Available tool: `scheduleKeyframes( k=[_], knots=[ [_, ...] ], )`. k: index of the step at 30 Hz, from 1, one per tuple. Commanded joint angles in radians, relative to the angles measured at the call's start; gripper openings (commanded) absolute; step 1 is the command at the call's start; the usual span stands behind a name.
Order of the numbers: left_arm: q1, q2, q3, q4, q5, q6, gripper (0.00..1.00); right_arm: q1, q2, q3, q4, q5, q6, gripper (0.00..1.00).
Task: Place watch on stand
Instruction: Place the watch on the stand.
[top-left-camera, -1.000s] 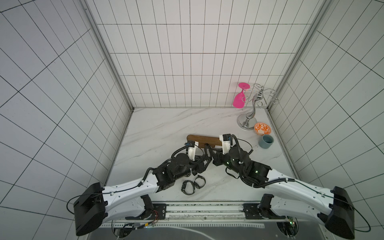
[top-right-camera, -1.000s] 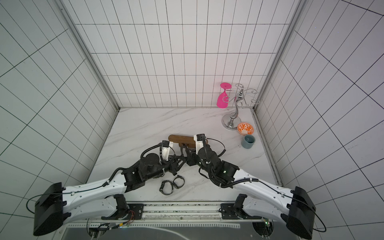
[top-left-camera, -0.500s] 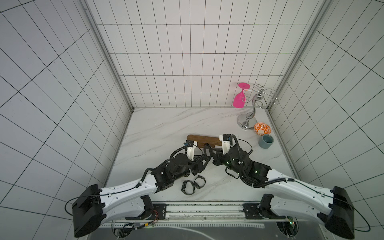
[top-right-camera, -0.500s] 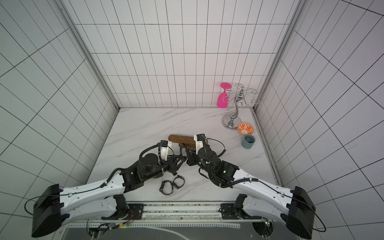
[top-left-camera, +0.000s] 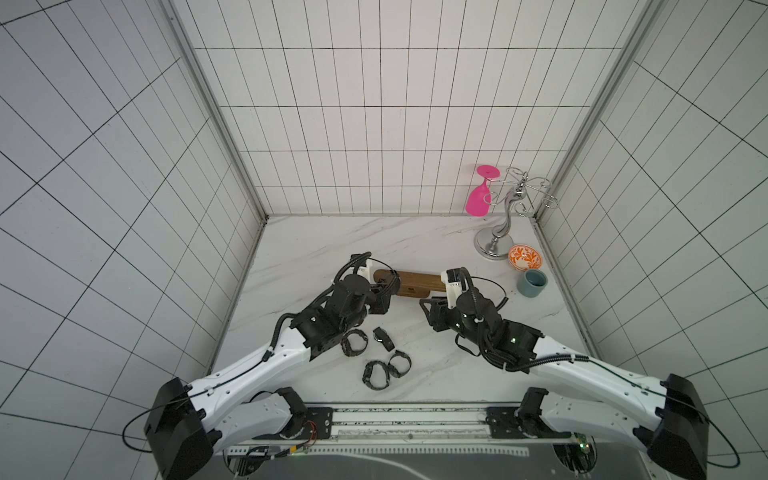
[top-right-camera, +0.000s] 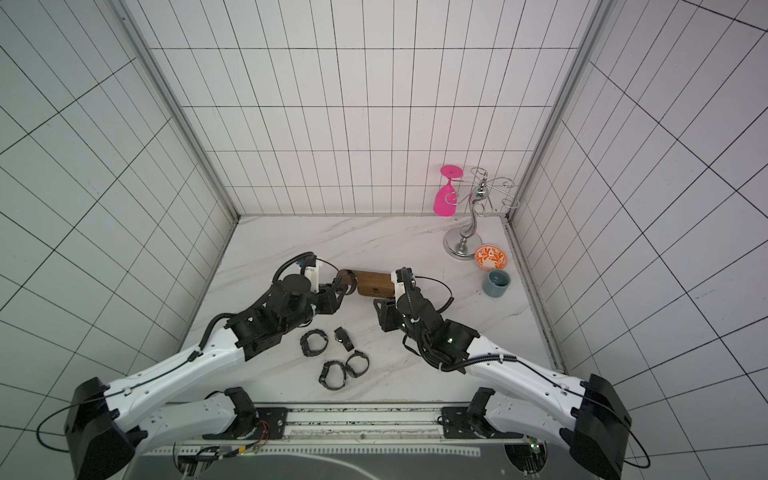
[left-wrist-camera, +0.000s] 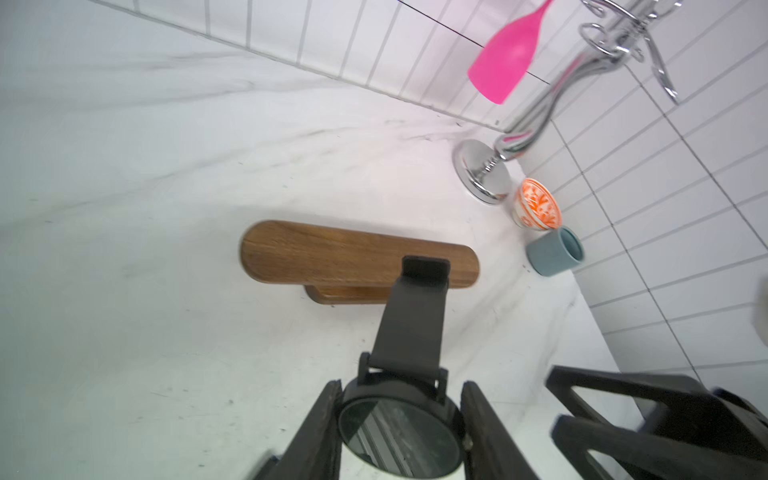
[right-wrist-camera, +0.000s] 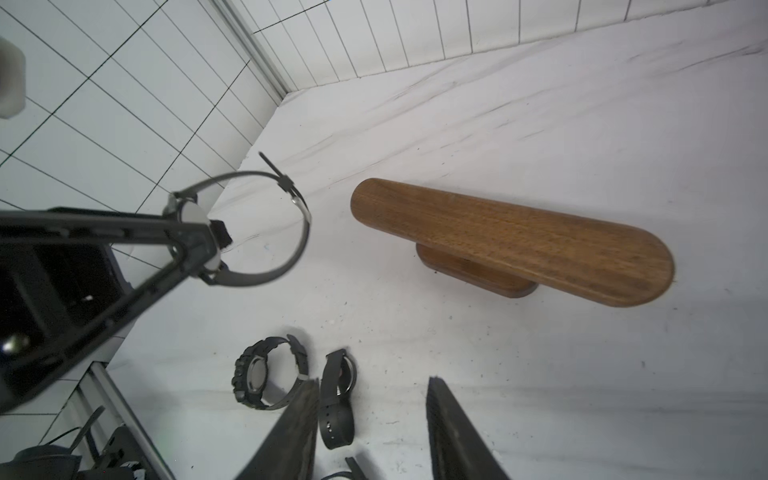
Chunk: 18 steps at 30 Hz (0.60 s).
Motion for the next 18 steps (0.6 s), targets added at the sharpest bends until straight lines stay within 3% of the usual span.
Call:
scheduleKeyframes(
  k=[1,9,14,18],
  knots=[
    [0.071,0.066,0.103,-0.236,-0.059,0.1,0.29,-0.064,-0.035,0.068,-0.052,0.022,-0.036,0.5],
    [0.19,0.309,0.35,-0.441,-0.223,0.18,0.28,-0.331,-0.008,0.054,-0.071,-0.118,-0.082,0.64],
    [0.236,0.457,0.471,-0.499,-0.218,0.205,0.28,-0.453,0.048,0.054,-0.038,-0.23,-0.09,0.67],
    [0.246,0.576,0.573,-0.552,-0.185,0.229,0.27,-0.494,0.085,0.054,-0.004,-0.242,-0.106,0.68]
  ],
)
